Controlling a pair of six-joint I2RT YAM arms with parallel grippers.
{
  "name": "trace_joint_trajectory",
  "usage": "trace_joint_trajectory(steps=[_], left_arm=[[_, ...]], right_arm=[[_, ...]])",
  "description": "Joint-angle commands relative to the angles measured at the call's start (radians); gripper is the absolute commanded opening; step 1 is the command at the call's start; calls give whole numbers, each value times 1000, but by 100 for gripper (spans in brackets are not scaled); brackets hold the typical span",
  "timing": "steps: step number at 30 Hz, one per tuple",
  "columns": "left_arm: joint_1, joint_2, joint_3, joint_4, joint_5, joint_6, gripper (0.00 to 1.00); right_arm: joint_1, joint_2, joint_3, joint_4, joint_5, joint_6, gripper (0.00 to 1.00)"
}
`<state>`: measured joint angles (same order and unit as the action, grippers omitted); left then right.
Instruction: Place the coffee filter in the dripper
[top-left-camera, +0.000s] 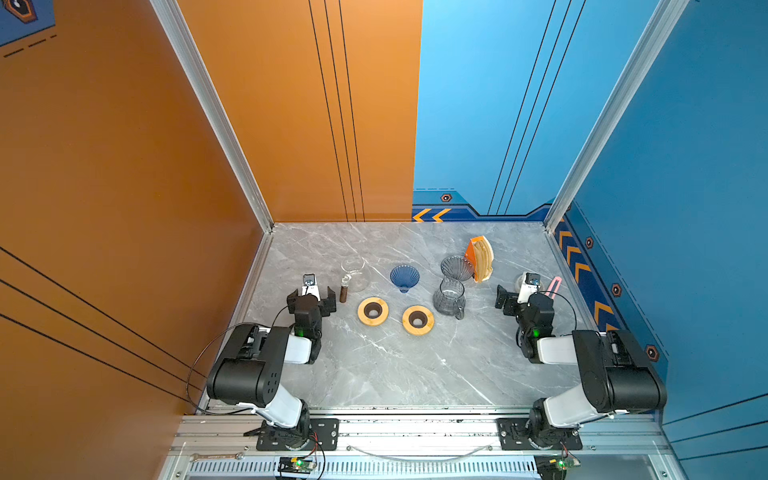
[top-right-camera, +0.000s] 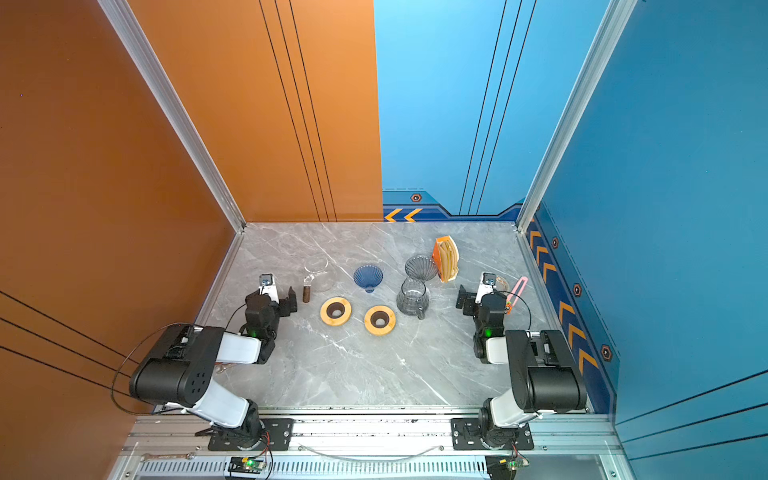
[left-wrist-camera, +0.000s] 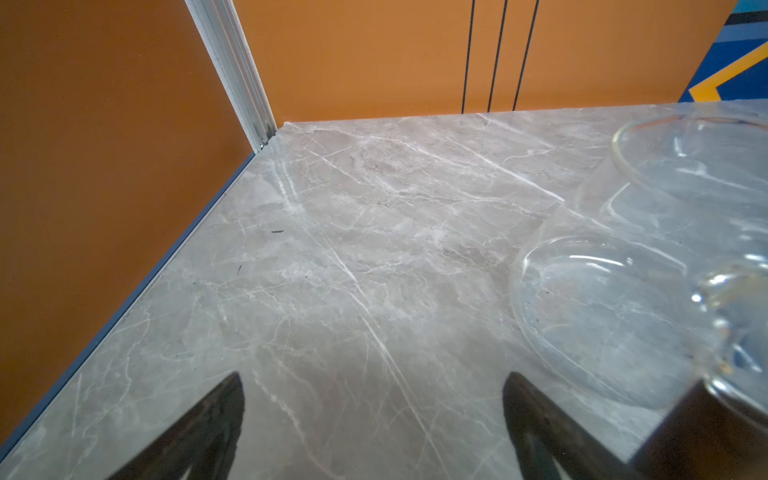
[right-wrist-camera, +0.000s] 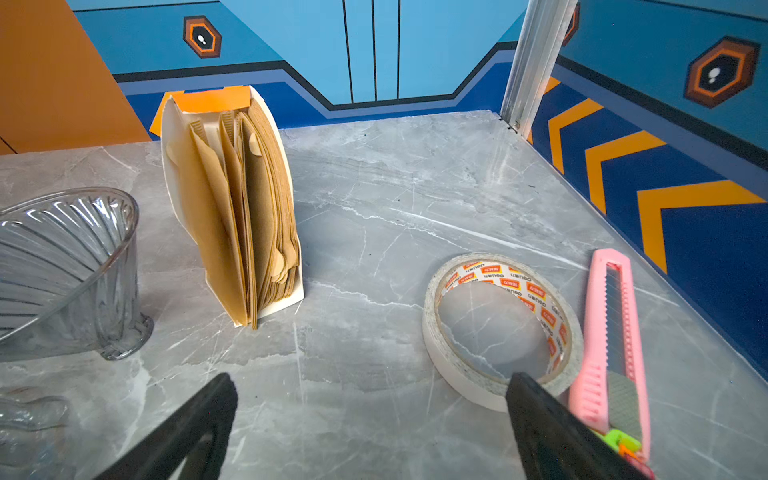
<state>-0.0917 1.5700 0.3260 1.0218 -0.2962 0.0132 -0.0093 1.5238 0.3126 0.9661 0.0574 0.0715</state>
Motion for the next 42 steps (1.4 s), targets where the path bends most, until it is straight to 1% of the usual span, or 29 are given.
trace_joint_trajectory(steps=[1,5,7,9,12,14,16,18,20,22,23,26,27,29,30,34,37,42], left_arm=[[-24,-15,-14,35,-28,35,98],[-33,-30,-37,76,-70,33,98],[-46,-65,-43,60,-95,45,98],[-74,-124,-25,-34,-135,68,98],[-110,-206,32,-232,-200,76,98],[-138,-258,69,-357,-237,71,98],[-174,-309,101,-445,-288,68,98],[-215,-364,137,-562,-322,53,98],[-249,-425,178,-691,-323,1,98],[-274,-485,235,-866,-303,-100,98],[-286,-508,267,-957,-272,-152,98],[-322,-566,307,-1106,-193,-273,97],[-333,-581,313,-1141,-177,-306,98],[-357,-621,321,-1220,-139,-392,98],[-368,-640,322,-1259,-119,-417,98],[-388,-714,312,-1352,-5,-519,98],[-390,-736,329,-1437,65,-575,98],[-406,-724,337,-1452,209,-636,98]], right_arm=[[13,-41,-14,21,28,2,100],[48,-158,19,-151,74,-21,100],[62,-217,21,-207,92,-25,100],[81,-275,29,-283,107,-20,100],[107,-383,34,-376,108,19,100],[147,-468,49,-471,132,21,100],[185,-542,82,-584,153,36,100],[206,-612,126,-720,139,70,100],[221,-674,166,-826,133,119,100],[227,-737,191,-912,114,177,100],[226,-763,201,-952,104,209,100],[224,-808,233,-1075,112,332,100],[224,-813,245,-1113,99,355,100],[214,-818,257,-1142,-2,356,100],[213,-820,256,-1150,-34,366,100],[215,-826,248,-1157,-159,408,100],[230,-803,257,-1167,-255,432,100],[346,-774,248,-1162,-235,473,100]])
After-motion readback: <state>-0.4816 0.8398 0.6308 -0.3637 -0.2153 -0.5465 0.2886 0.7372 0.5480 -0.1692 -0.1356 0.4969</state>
